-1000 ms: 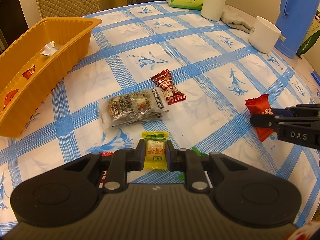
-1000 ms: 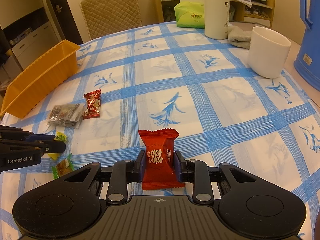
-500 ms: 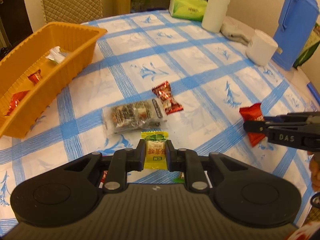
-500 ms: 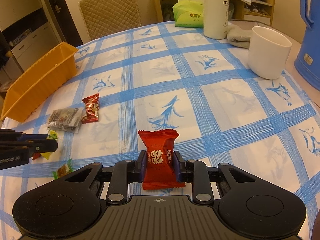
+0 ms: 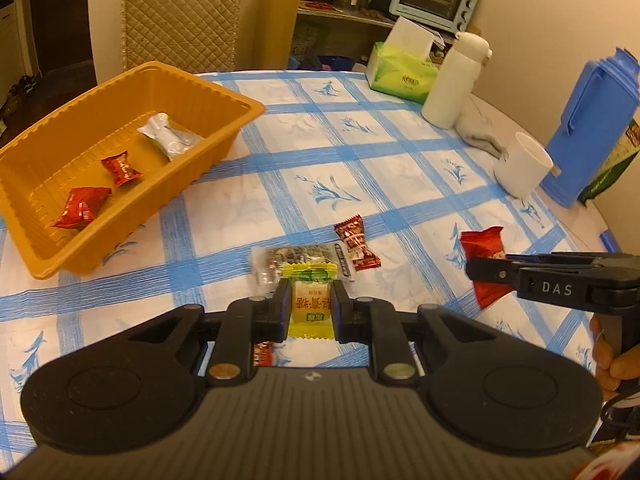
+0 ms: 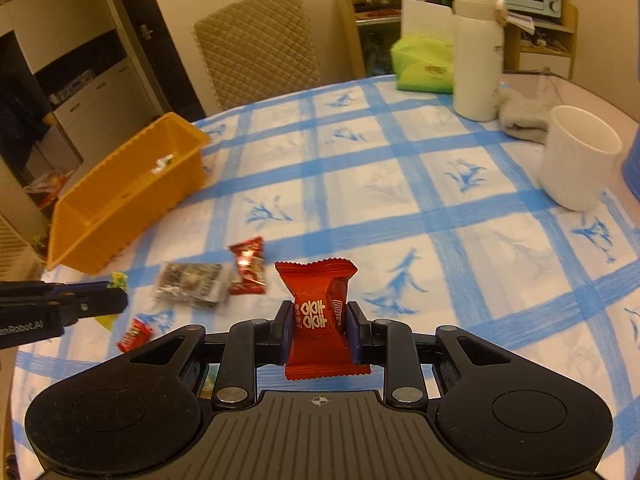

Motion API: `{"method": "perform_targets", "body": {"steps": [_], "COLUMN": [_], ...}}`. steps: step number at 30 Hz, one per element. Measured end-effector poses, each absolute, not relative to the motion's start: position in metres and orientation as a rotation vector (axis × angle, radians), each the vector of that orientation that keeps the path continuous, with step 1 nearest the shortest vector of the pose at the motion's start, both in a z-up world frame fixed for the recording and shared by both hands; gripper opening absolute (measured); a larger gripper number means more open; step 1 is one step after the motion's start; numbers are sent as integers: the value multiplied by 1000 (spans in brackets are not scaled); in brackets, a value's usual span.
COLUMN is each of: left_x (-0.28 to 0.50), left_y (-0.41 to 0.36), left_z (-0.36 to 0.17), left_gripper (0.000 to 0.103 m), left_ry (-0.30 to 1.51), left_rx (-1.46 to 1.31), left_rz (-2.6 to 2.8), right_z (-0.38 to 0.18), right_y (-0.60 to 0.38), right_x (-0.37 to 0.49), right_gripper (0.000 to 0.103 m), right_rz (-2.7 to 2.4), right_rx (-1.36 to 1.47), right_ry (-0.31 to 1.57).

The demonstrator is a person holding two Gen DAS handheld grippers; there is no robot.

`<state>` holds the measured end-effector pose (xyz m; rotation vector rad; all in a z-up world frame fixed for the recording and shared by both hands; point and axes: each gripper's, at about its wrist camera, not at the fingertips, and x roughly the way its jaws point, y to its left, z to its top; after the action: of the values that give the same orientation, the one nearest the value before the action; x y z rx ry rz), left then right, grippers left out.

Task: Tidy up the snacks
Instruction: 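Carry the red packet and yellow candy over the orange basket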

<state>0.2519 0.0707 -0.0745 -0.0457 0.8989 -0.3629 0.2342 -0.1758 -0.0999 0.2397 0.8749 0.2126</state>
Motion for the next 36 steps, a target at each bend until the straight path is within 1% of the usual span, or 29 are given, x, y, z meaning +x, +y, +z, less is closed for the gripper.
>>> {"method": "perform_targets", "body": {"steps": [6, 23, 30, 36], "left_x": [256, 299, 324, 349], "left_y": [91, 164, 192, 211], "left_z": [-57, -18, -18, -27], "left_gripper": [18, 18, 18, 18], "left_ry": [860, 737, 725, 752], "left_rx": [-60, -92, -82, -75], "left_rz": [-341, -206, -140, -96], "right_z": [-93, -43, -38, -42], "right_y": [-143, -60, -30, -6], "right_x": [251, 328, 361, 389], "right_gripper": [27, 27, 27, 27], "right_rz": [308, 495, 510, 530], "right_rx": [279, 293, 271, 266], "right_ry": [867, 741, 723, 742]}}
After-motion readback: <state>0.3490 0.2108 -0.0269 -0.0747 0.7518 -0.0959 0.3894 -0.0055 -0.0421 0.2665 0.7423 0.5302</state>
